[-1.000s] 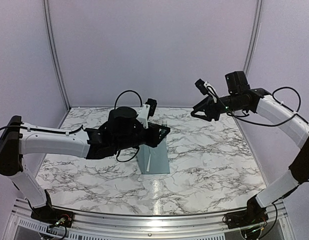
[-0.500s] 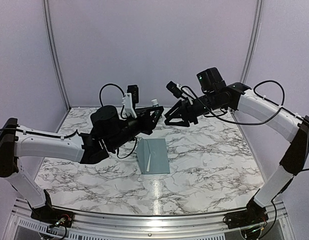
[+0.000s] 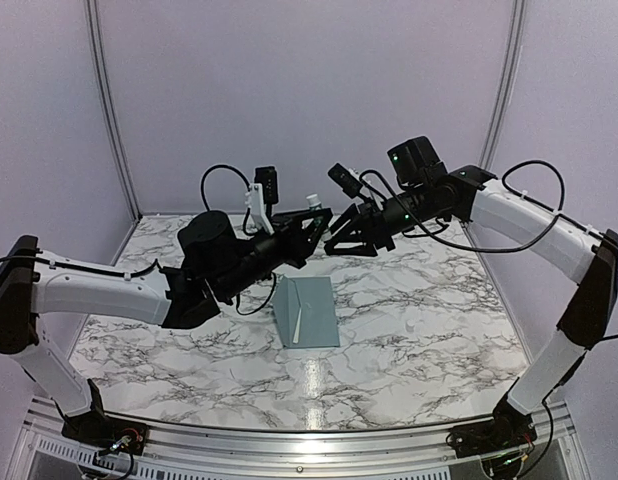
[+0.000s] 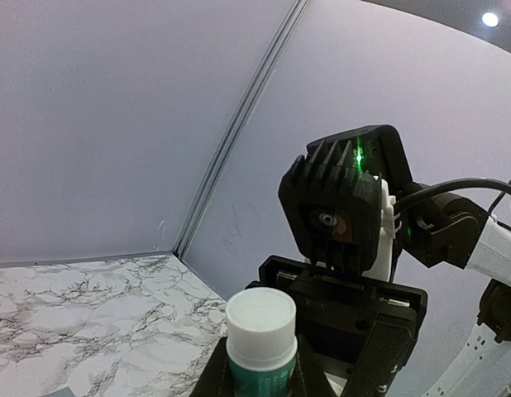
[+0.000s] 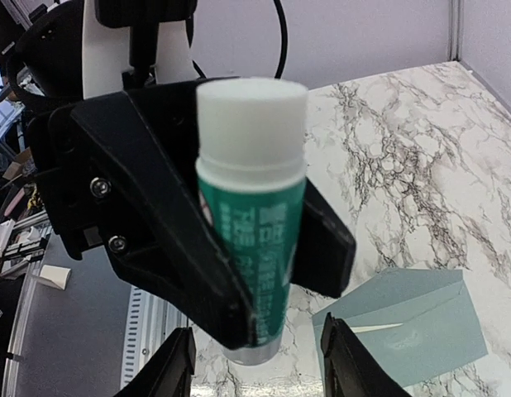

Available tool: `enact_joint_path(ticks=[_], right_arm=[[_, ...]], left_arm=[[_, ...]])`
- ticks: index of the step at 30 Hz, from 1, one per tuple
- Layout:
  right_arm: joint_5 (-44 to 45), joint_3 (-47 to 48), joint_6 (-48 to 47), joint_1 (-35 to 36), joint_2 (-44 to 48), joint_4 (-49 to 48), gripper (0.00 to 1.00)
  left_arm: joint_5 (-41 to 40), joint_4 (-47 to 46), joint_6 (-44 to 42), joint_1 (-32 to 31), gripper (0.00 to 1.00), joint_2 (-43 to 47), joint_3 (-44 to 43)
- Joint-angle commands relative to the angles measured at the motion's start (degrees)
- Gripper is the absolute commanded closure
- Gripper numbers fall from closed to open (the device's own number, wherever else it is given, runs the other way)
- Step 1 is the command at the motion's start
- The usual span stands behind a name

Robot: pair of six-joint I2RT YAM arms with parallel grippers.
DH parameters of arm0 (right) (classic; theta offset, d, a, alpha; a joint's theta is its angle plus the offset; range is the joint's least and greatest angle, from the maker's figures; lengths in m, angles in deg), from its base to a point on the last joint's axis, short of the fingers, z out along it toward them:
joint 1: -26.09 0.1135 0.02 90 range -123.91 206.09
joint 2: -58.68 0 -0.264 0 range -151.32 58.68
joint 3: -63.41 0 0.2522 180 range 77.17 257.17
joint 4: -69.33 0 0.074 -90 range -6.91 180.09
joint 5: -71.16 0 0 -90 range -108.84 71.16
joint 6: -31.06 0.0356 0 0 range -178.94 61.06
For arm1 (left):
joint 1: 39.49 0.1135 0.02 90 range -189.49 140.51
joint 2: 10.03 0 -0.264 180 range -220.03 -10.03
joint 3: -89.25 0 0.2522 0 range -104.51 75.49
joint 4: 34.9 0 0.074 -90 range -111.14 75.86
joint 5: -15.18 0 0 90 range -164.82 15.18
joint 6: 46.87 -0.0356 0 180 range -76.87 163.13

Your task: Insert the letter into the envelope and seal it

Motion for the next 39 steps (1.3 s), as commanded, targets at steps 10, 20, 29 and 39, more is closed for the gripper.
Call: enact_joint_path(ticks=[10,20,29,39], right_arm=[[-5.6,-1.5,2.7,0.7,1.9,-3.4,0.81],[-4.7,-2.9,1.2,0.6,2.4,-2.9,0.99],[-4.3,-3.0,1.1,0.7,2.7,-2.8,0.99],[-3.9,-2.9,2.0,0.7,2.5,-3.2,0.99]], left_arm=[[3.0,-3.5,0.5,0.4,0.95,-2.1,-1.5],[3.5,-3.6,1.2,1.1,0.59,0.3,0.5],[6.5,-3.4,4.3,2.1,0.59,0.7,2.3],[10.2,-2.6,5.1,2.4,0.57,-0.7,1.7]])
